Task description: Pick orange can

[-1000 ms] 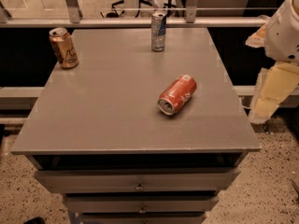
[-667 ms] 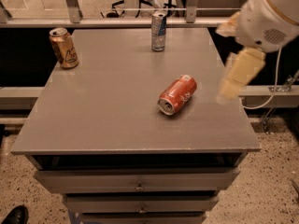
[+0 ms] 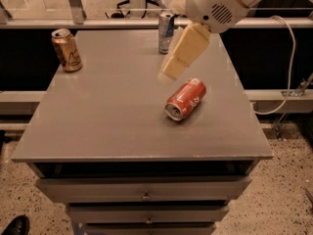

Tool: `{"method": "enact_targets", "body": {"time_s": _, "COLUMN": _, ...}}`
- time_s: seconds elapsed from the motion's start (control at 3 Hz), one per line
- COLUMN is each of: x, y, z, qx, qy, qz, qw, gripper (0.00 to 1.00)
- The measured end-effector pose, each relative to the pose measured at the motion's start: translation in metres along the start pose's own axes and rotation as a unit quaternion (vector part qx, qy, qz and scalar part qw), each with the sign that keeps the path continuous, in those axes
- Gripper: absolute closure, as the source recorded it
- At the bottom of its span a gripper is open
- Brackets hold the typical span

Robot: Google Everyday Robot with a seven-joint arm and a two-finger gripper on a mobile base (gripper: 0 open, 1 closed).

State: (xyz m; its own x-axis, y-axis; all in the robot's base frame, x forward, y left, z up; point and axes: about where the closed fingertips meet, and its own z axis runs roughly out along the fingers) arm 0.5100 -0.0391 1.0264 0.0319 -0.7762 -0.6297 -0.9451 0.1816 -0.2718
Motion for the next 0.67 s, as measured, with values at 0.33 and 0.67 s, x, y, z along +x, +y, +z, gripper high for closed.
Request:
{"method": "enact_targets", "body": {"time_s": 0.33, "x": 0.0, "y": 0.0, "z": 0.0, "qx": 0.0, "qy": 0.0, "qz": 0.0, "qw": 1.0, "gripper": 0.0}}
{"method": "enact_targets", "body": {"time_s": 0.67, "x": -0.025, "y": -0.01, "z": 0.039, "qx": 0.002, "qy": -0.04, "qz": 0.01, "qw": 0.9991, "gripper": 0.0}}
